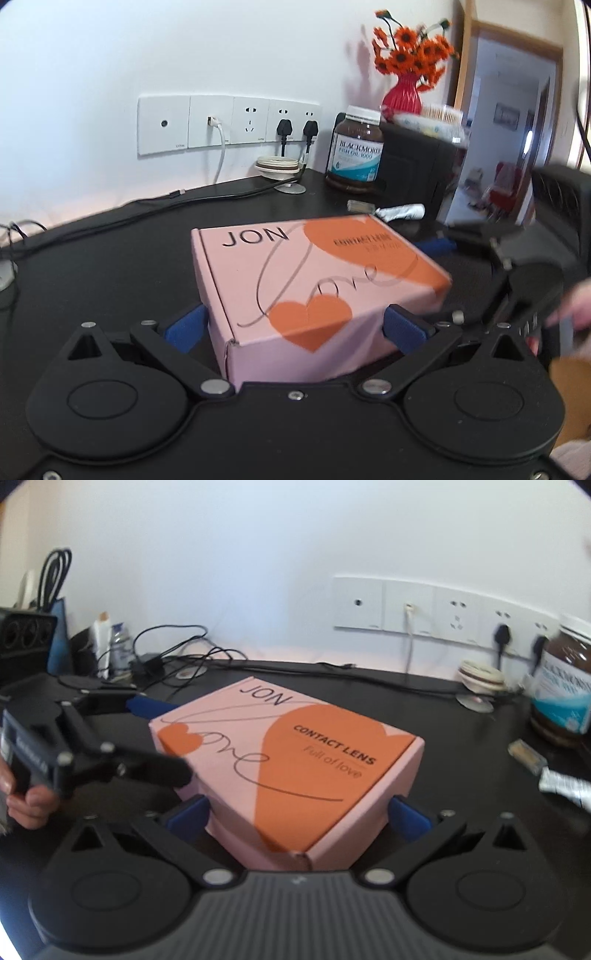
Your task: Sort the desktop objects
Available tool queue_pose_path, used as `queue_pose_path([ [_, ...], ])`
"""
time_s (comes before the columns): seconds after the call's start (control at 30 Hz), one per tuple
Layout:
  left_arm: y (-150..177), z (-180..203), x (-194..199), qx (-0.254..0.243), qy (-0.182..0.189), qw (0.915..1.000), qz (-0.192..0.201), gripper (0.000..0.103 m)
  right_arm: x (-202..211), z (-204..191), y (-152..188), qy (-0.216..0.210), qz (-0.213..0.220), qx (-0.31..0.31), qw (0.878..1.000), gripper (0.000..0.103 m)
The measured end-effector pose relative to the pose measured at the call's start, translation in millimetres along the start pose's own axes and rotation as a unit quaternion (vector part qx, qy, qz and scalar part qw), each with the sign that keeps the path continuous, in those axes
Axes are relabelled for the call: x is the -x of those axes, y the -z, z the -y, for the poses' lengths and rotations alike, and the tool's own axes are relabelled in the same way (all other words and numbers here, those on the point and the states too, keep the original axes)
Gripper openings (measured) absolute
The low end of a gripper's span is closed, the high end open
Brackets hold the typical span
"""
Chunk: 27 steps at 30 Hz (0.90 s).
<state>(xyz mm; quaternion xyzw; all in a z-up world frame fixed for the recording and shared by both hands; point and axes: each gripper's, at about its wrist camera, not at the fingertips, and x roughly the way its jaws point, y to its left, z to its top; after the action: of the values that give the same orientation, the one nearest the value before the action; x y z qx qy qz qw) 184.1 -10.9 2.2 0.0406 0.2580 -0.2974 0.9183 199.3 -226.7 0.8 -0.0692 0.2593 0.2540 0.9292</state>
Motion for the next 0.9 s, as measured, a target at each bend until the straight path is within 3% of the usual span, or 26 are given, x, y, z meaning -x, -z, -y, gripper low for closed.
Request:
queue_pose_path([
  [0.3,-1,32,-11,0.021,-0.130,0.9913,0.004,0.103,-31,22,-19,-0.055,0.002,0.036,0.998,0.102],
  [0.47,-8,36,-21,0.061,-0.177,0.9823,0.010,0.103,-48,37,-33,-0.080,-0.007,0.028,0.996,0.102],
  [0.9,-18,13,-37,0.083,-0.277,0.9570,0.021,0.103,-80,77,-41,-0.153,0.000,-0.047,0.987,0.102],
])
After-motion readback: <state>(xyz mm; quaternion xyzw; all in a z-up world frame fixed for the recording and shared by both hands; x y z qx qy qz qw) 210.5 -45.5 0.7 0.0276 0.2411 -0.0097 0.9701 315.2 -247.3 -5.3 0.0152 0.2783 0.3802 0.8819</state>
